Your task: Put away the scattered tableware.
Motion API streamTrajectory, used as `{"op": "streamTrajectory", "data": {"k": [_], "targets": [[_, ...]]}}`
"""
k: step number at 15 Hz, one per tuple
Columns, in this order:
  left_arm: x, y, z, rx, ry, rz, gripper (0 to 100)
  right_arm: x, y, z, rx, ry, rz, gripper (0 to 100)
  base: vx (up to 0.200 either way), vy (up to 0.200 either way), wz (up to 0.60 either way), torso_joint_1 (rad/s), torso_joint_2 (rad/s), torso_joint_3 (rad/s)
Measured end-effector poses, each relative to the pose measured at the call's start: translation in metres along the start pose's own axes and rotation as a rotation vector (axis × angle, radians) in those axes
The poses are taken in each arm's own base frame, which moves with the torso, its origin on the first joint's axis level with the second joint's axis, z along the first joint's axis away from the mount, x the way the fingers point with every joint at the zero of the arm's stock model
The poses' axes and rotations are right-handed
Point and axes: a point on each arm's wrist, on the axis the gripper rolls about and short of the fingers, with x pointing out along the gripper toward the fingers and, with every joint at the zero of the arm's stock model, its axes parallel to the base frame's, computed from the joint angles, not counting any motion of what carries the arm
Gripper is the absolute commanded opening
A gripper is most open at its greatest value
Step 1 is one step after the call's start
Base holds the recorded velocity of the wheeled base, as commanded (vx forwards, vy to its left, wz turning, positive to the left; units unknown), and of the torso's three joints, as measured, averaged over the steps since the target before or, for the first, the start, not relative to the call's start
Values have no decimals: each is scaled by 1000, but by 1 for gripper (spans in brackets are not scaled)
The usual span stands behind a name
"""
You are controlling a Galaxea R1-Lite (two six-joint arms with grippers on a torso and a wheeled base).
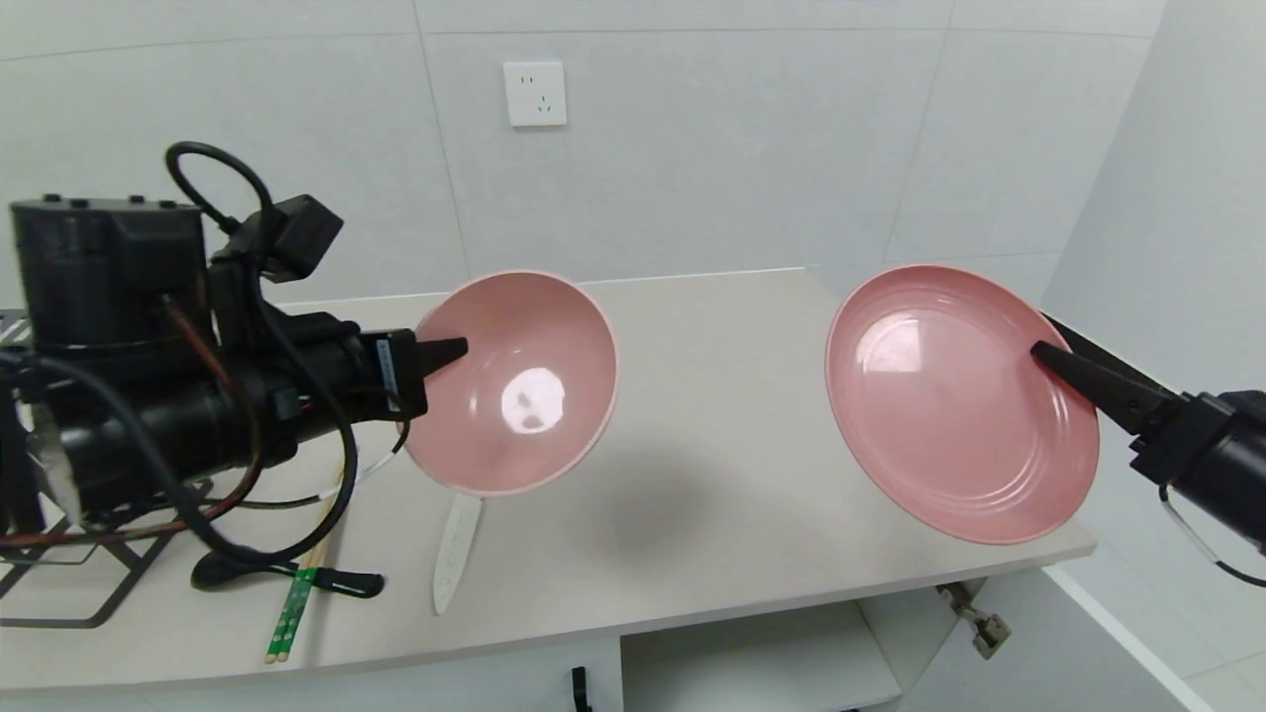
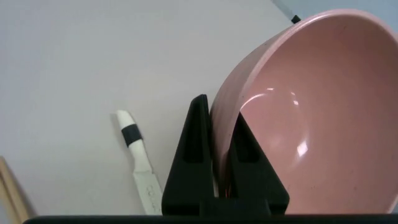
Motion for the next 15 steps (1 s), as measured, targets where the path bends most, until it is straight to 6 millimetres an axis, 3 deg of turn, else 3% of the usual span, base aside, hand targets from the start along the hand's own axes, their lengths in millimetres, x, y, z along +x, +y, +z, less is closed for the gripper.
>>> {"op": "streamTrajectory", "data": {"k": [6,10,13,15], "targets": [[-50,3,-25,15,-205,-89,0,4,1,2,-71,-8,10,0,0,0,0,0,0,0],[-71,1,-39,46,-264,-283,0,2,3,-2,-175,-4,-12,0,0,0,0,0,0,0],[-82,5,-52,87,-364,-306,0,-2,12,-12,-211,0,46,0,0,0,0,0,0,0],[-82,17,-66,76,-327,-242,0,-1,18,-15,-212,-8,82,0,0,0,0,0,0,0]]}}
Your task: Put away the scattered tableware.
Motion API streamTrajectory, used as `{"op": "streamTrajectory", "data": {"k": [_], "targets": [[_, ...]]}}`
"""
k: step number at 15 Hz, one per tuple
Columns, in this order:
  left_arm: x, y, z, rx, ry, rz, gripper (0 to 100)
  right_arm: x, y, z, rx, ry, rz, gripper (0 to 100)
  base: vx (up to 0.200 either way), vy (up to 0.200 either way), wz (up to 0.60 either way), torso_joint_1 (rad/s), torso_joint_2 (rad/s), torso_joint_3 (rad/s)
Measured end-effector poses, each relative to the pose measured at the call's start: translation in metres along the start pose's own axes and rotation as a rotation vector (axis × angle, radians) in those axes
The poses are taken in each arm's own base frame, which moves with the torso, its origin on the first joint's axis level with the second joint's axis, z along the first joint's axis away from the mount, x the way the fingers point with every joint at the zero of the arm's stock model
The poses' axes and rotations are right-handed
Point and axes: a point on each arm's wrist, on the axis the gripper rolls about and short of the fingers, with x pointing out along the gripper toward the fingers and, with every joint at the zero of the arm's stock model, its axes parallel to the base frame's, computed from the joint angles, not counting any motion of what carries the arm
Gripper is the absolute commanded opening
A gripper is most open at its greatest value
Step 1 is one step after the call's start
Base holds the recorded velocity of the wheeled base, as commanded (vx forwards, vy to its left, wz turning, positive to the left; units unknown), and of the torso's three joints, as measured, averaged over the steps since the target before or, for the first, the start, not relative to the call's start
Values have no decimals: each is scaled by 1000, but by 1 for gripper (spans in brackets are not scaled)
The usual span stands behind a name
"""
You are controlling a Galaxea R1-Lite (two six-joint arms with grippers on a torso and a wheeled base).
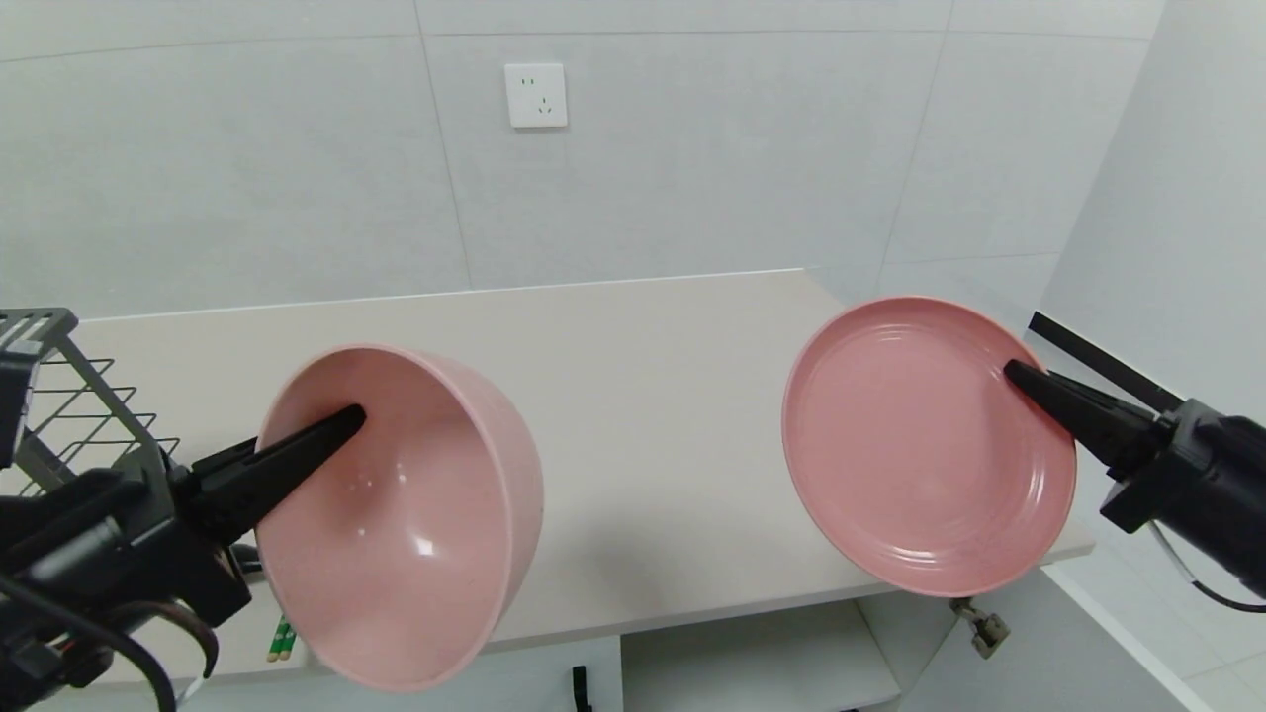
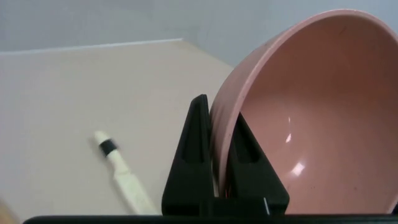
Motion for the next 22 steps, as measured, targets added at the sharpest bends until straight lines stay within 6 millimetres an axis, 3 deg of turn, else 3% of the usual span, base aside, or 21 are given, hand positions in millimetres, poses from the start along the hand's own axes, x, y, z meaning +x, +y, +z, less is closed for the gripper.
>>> {"op": "streamTrajectory", "data": {"k": [4,6,15,22], "targets": [[-4,16,1,7,-24,107,0,9,-5,-6,-10,-11,-2,0,0,0,0,0,0,0],[-3,18,2,14,-26,118,0,12,-8,-10,-7,7,-8,0,-200,0,0,0,5,2],[-11,8,4,39,-55,70,0,12,-10,-13,-11,23,-19,0,-200,0,0,3,2,0],[-10,0,-11,16,35,-38,0,11,-5,-24,-56,74,8,0,0,0,0,-100,253,149]]}}
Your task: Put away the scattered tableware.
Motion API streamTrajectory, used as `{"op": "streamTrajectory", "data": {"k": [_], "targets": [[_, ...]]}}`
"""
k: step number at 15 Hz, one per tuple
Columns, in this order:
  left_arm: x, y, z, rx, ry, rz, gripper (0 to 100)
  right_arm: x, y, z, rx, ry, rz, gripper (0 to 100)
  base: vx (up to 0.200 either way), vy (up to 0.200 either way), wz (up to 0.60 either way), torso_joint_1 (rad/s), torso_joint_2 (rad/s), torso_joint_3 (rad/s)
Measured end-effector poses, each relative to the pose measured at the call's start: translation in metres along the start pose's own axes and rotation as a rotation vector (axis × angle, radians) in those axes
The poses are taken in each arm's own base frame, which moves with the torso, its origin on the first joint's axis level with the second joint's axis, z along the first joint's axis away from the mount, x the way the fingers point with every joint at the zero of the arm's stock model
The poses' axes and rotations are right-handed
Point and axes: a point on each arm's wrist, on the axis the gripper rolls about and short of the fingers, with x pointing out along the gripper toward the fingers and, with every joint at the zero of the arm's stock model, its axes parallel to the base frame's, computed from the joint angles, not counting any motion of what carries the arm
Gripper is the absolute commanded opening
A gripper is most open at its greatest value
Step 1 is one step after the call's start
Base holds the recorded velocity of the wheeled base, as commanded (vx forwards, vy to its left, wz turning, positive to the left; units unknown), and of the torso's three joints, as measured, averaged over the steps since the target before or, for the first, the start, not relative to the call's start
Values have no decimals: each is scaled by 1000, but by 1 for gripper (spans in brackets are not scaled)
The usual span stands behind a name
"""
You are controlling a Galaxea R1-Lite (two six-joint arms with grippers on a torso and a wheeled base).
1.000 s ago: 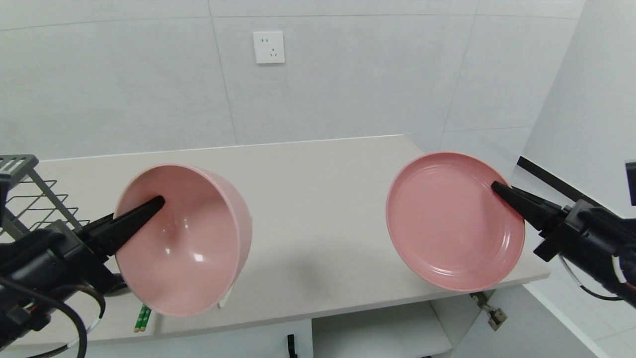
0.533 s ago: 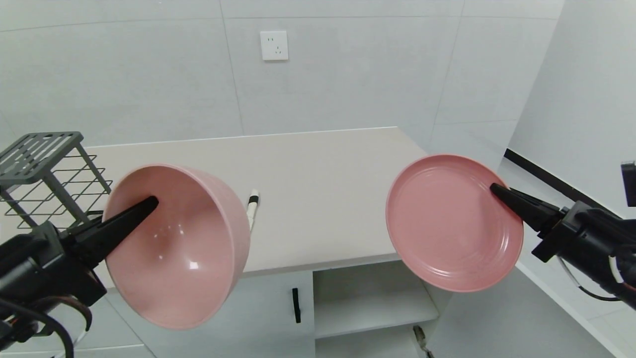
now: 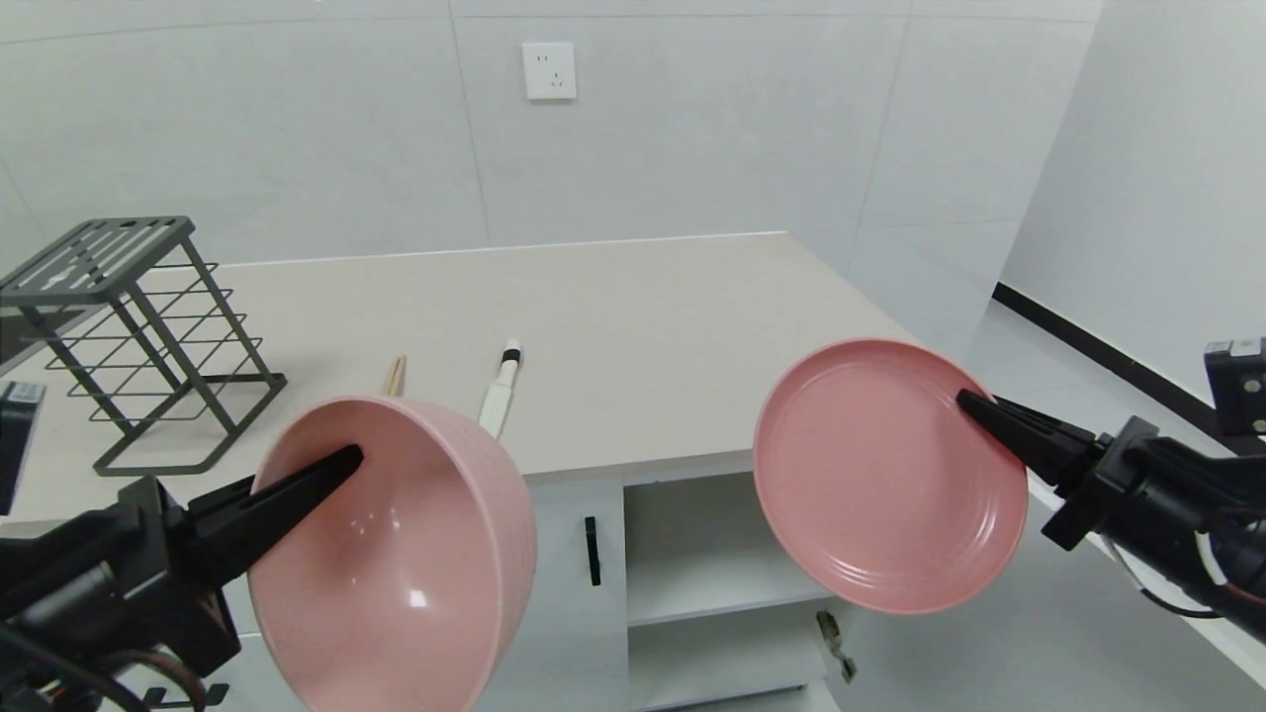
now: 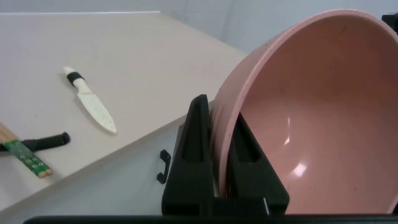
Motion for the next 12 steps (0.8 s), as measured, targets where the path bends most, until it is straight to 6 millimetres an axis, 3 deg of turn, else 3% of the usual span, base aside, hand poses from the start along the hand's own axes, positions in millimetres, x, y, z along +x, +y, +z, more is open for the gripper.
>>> {"op": "streamTrajectory", "data": {"k": [5,12], "targets": [[0,0,-3,1,13,-1,0,-1,1,-2,2,9,3,0,0,0,0,-88,228,142],[0,1,-3,2,14,5,0,-1,4,-4,5,18,17,0,0,0,0,-156,457,295]]}}
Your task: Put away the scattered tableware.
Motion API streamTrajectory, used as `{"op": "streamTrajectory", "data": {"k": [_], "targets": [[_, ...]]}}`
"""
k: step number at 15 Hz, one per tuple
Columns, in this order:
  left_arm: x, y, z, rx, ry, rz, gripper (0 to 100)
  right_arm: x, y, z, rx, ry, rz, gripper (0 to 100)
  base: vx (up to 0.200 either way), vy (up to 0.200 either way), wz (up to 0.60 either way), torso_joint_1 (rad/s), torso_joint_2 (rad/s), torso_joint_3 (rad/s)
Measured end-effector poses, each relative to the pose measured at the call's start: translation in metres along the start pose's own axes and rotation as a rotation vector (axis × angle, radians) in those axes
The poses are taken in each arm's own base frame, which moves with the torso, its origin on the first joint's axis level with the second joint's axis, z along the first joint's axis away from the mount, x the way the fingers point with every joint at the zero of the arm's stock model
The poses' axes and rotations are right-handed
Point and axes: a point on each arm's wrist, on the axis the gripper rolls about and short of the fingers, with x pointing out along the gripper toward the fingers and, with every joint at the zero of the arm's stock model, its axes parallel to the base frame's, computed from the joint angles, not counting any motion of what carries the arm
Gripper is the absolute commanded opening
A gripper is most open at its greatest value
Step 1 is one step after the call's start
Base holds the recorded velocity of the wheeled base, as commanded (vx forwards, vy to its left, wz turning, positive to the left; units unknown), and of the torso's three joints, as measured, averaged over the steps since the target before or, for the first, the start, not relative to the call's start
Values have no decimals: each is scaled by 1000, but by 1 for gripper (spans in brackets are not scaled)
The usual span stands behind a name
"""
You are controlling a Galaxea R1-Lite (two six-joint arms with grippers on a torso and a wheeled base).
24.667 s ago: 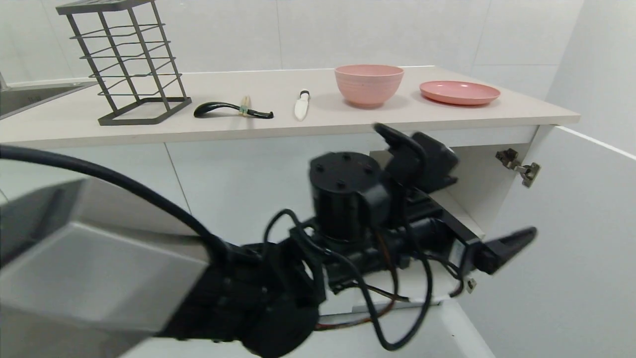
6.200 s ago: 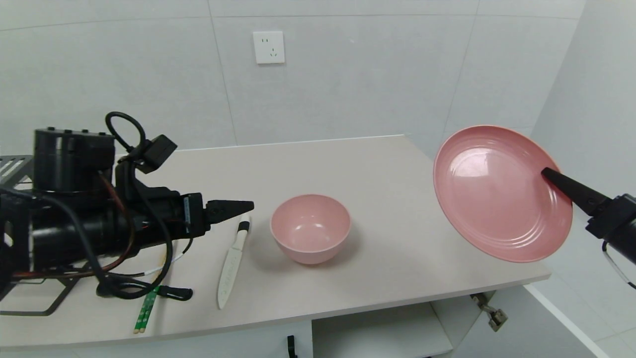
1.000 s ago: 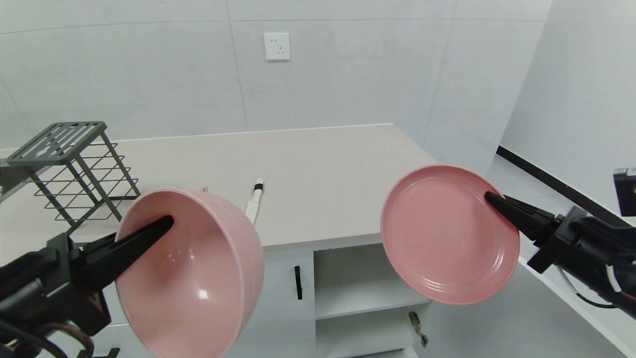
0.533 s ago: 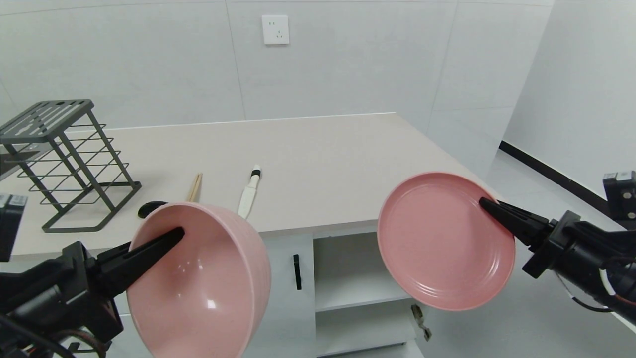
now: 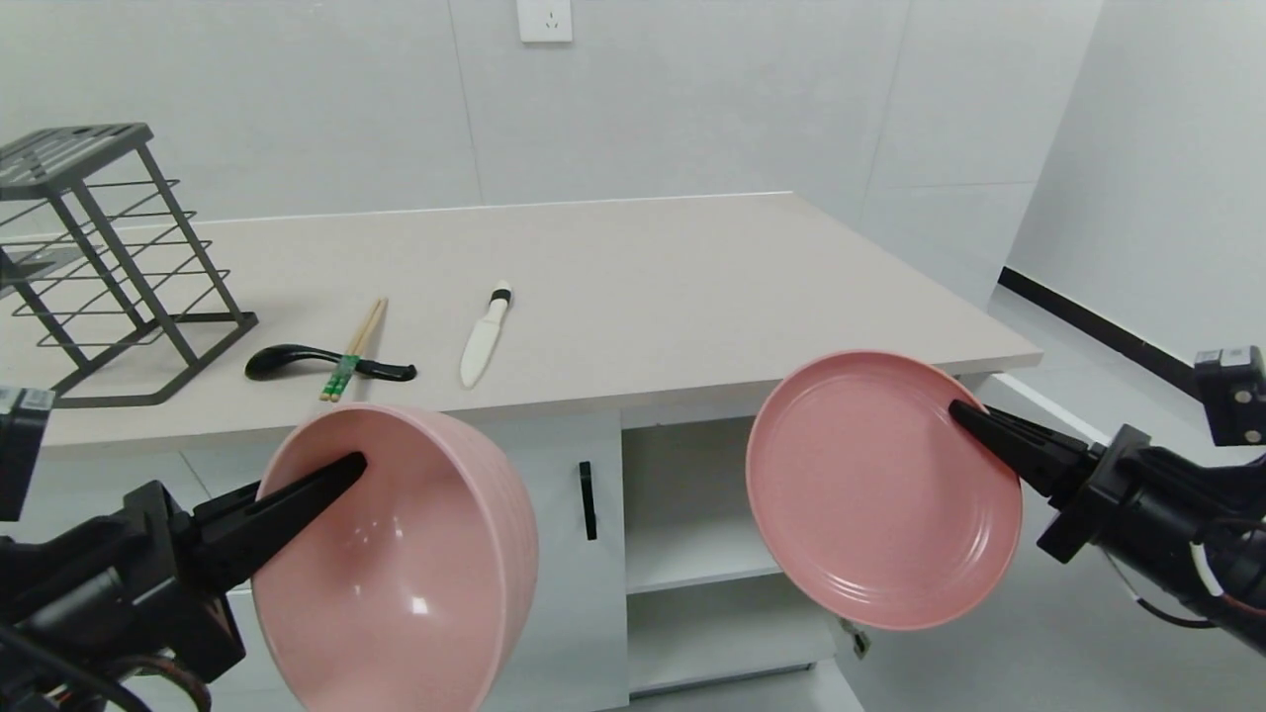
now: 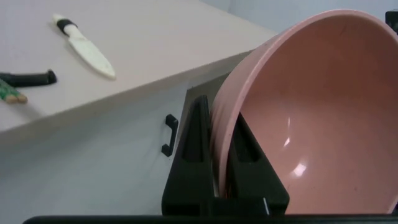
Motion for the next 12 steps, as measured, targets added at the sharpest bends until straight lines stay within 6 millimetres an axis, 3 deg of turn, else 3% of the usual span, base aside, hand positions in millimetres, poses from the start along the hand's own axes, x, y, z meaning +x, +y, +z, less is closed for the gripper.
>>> {"op": "streamTrajectory", "data": {"k": [12], "targets": [[0,1,-3,-7,13,3,0,2,-2,-3,6,14,-5,0,0,0,0,-64,271,207]]}}
